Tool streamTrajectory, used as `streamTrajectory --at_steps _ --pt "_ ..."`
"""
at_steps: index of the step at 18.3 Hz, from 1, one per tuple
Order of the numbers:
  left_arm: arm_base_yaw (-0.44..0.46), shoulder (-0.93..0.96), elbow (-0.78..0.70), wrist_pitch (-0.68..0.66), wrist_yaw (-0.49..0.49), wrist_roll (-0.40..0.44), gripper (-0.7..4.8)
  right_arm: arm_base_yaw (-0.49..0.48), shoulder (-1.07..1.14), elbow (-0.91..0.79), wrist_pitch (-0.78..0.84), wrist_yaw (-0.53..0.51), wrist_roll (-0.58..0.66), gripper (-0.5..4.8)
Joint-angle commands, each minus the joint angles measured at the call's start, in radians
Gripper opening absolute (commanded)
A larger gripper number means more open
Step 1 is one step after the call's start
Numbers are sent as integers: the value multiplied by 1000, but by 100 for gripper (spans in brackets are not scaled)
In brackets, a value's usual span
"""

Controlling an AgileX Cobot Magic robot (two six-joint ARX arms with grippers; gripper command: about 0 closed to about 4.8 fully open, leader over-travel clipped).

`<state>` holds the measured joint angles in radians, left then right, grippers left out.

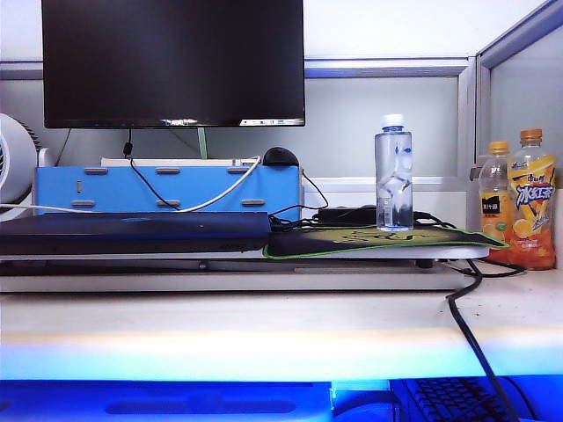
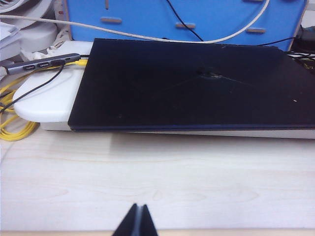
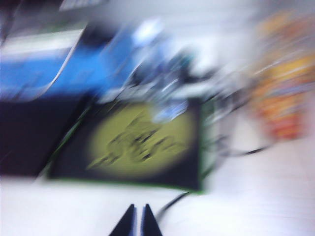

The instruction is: Pick up the mineral water bottle and place it on the laptop.

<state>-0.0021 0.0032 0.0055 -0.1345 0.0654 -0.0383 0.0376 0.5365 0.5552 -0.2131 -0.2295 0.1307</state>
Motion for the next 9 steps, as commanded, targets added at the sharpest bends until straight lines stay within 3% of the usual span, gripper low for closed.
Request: streamTrajectory --at_steps 1,5,6,7,9 --pt "0 -2 2 8 2 1 -2 0 260 134 9 -181 -33 31" --pt "0 -2 2 8 2 1 -2 1 564 242 146 -459 61 31" --pt "0 -2 2 8 3 1 -2 2 624 251 226 -518 92 31" --pt "0 -2 2 8 2 1 -2 8 698 251 376 -579 201 31" --pt "0 -2 2 8 3 1 -2 8 752 251 523 -589 214 32"
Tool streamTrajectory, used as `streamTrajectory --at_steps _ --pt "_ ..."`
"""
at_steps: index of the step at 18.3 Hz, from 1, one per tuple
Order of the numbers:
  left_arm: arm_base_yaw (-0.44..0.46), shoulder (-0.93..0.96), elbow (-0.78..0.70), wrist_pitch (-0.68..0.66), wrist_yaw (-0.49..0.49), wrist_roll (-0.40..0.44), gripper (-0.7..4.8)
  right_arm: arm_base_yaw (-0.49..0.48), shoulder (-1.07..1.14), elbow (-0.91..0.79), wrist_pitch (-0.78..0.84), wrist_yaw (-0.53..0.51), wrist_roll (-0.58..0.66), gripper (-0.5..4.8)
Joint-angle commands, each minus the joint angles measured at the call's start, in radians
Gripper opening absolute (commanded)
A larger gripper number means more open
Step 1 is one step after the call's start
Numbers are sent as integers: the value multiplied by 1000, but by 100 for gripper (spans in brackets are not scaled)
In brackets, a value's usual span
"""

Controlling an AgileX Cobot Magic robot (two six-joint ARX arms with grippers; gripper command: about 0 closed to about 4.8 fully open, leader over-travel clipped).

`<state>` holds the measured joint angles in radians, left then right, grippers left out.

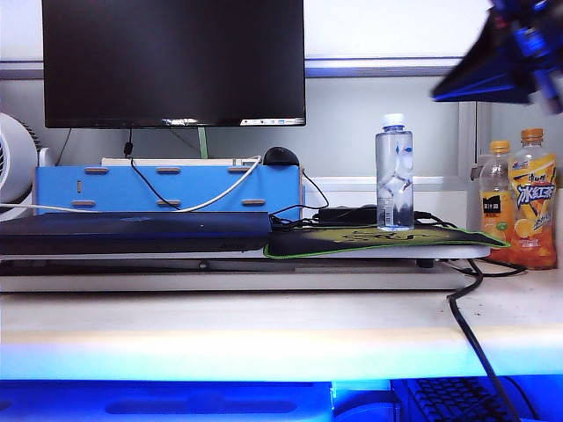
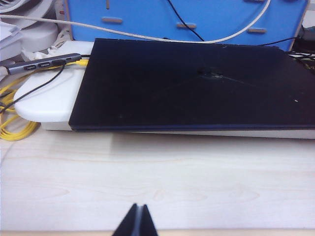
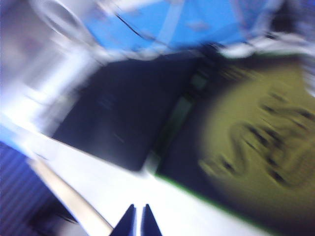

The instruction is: Pick up the mineral water bottle and place it on the laptop.

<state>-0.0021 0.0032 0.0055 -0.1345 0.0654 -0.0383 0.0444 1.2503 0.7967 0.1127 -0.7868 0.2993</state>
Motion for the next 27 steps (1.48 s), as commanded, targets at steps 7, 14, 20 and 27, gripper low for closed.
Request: streamTrajectory --at_steps 7,14,20,27 --pt "0 -2 2 8 2 1 -2 167 165 43 271 557 -339 479" --pt "0 -2 2 8 2 1 -2 175 418 211 408 719 -397 479" --pt "0 -2 2 8 2 1 -2 175 581 393 358 737 -413 479" --pt "0 -2 2 8 2 1 -2 175 687 538 257 743 -413 479"
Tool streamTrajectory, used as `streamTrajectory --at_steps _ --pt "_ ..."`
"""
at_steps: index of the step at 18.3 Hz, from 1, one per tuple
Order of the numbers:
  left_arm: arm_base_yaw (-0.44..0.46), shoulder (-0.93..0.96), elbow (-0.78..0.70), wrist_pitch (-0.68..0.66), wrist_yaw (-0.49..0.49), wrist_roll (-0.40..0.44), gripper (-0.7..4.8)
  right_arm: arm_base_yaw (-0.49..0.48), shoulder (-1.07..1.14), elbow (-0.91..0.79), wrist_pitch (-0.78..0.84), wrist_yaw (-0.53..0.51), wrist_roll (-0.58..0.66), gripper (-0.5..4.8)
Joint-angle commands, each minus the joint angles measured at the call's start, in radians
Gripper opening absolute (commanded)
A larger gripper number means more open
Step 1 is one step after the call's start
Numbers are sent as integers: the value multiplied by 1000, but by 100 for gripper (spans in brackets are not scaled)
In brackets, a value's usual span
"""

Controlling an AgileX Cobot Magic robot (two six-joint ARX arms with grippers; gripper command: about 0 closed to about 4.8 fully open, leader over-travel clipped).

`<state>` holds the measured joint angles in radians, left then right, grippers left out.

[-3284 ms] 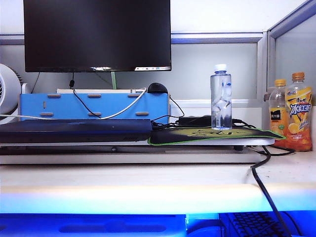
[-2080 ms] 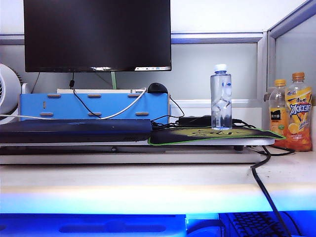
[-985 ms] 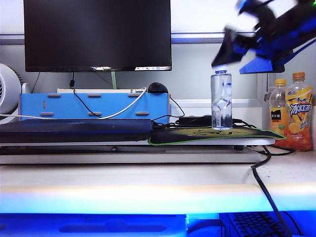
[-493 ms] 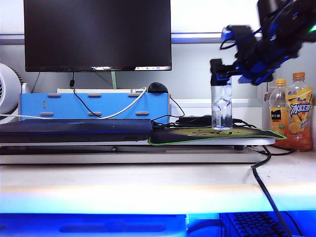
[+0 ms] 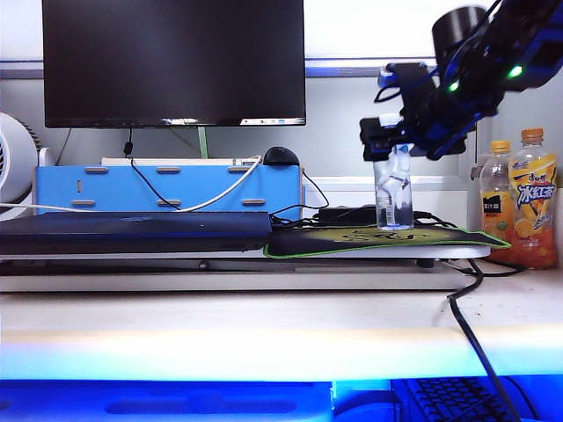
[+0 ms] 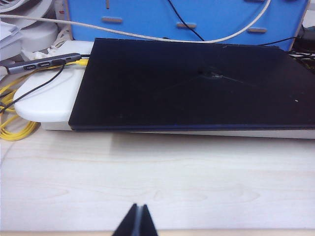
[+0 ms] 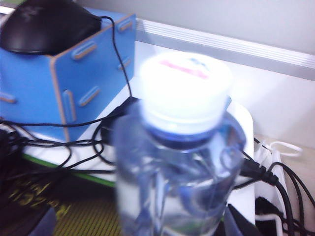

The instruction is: Pick up the mineral water bottle and place it on the laptop.

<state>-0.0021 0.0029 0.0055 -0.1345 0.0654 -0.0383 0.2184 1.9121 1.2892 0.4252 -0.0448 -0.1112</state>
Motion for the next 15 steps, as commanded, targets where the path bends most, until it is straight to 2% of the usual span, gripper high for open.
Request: streamTrajectory --at_steps 1,10,12,13,14,15 --pt "0 -2 2 8 2 1 -2 2 37 62 -73 2 -3 479" --pt "0 -2 2 8 2 1 -2 1 58 73 -31 100 -29 479" --pt "0 -2 2 8 2 1 -2 1 58 72 -11 103 -32 97" --pt "0 -2 2 8 2 1 -2 1 58 73 1 102 -32 34" --pt "0 -2 2 8 2 1 -2 2 58 73 7 102 -32 -3" --pt "0 -2 2 8 2 1 -2 2 58 73 7 100 -32 -1"
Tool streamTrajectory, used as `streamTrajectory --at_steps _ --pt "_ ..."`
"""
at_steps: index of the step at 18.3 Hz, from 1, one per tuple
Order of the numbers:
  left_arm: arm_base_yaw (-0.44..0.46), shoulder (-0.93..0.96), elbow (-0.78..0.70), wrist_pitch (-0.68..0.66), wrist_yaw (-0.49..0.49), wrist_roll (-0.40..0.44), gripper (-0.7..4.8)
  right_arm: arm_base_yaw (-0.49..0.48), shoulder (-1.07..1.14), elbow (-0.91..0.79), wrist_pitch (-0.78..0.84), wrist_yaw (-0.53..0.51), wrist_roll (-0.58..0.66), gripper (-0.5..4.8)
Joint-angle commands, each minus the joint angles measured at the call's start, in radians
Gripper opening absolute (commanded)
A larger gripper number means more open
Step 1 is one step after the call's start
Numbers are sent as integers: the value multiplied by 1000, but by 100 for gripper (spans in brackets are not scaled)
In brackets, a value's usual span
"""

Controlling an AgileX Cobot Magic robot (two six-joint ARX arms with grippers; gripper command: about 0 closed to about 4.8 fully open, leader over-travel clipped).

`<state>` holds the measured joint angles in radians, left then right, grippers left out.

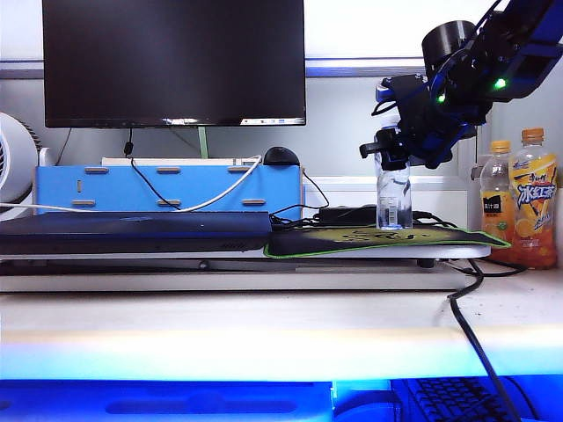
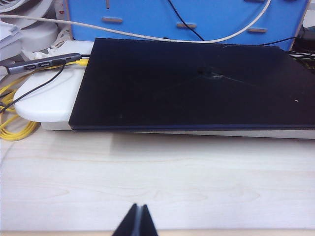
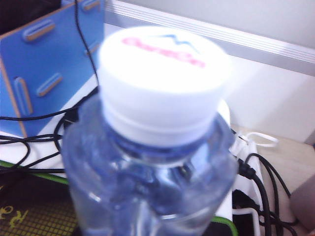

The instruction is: Pick up the mineral water bottle and place it on the laptop.

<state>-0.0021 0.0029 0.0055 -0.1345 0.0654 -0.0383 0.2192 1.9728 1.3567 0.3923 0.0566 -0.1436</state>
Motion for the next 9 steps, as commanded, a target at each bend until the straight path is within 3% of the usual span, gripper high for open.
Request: streamTrajectory --at_steps 1,6,9 --pt "0 -2 2 8 2 1 -2 1 -3 5 45 -11 1 -1" --pt "0 -2 2 8 2 1 -2 5 -37 61 53 -42 0 -1" --pt "0 -2 2 8 2 1 -2 26 -98 117 44 -135 2 -1"
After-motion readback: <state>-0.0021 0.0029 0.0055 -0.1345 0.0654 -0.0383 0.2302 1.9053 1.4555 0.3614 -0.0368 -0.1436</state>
